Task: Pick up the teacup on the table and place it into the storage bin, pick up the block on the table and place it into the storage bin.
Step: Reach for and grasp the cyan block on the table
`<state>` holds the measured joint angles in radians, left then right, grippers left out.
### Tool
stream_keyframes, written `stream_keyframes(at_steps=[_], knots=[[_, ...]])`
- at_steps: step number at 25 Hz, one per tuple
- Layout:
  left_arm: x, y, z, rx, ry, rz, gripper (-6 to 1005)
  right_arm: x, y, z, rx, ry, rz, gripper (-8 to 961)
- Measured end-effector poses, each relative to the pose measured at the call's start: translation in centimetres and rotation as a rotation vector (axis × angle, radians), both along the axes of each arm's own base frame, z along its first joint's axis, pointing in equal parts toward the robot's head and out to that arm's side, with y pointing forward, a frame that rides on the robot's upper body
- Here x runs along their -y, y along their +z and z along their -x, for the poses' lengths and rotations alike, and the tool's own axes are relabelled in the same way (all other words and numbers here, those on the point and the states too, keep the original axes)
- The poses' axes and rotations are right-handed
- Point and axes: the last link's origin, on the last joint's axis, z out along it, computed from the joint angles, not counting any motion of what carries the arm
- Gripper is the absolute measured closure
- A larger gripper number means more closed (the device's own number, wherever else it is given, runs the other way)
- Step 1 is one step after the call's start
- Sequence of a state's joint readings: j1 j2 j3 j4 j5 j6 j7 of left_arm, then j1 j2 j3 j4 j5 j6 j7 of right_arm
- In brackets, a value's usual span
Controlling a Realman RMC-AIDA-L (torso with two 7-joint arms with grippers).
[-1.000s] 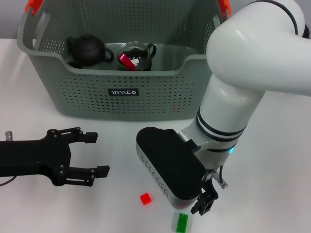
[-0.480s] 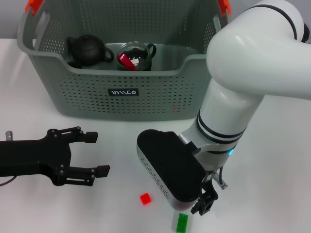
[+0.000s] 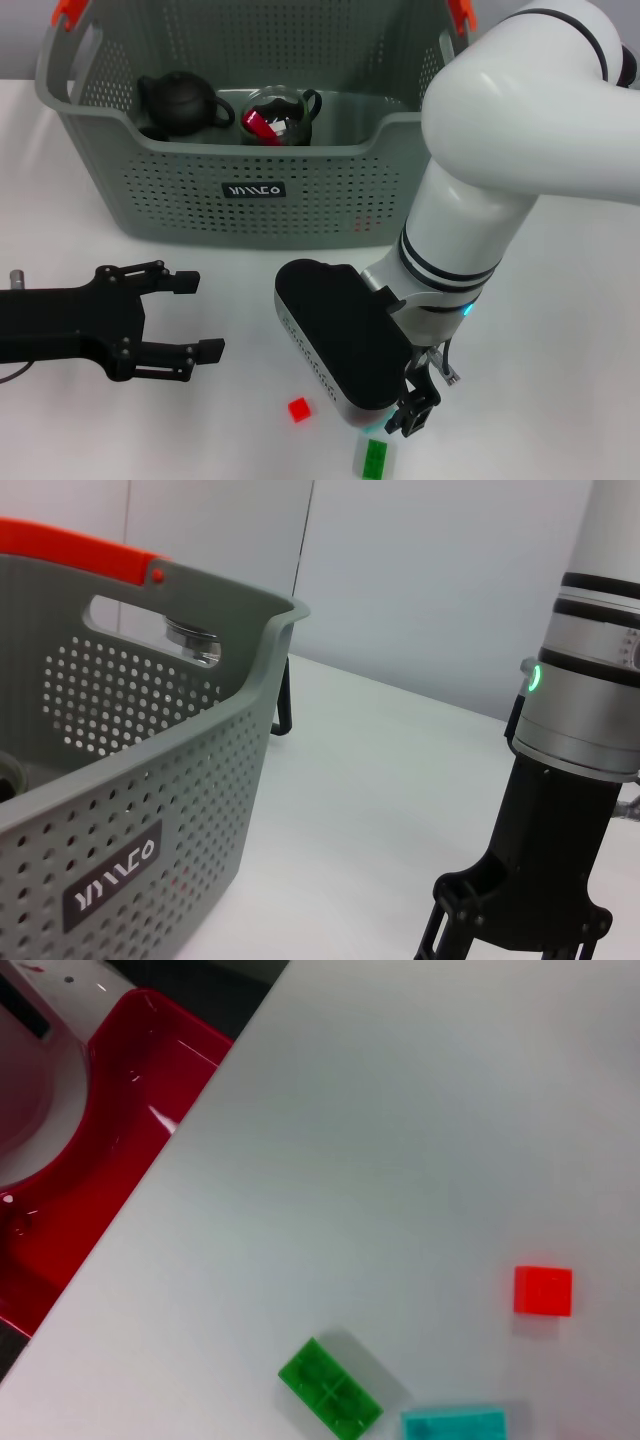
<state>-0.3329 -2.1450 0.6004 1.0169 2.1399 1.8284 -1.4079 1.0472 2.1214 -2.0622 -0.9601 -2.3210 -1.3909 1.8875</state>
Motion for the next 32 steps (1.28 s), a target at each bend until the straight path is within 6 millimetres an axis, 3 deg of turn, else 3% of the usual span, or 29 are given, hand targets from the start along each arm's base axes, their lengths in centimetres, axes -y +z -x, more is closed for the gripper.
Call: stream_keyframes(at_steps=[9, 14, 32], knots=[[0.01, 0.23, 0.16, 0.004, 0.009, -0.012, 79, 0.16, 0.01, 0.27, 0.000, -0.007, -0.001, 206], [0.11, 0.28, 0.17, 0.008, 0.009, -0.010, 80, 0.44, -0.09, -0.07, 0.012, -0.003, 0.008, 36], [0.20, 0.16, 0.22, 0.012, 0.013, -0.005, 79, 0.65, -0.34, -0.23, 0.003, 0.001, 0.012, 4]])
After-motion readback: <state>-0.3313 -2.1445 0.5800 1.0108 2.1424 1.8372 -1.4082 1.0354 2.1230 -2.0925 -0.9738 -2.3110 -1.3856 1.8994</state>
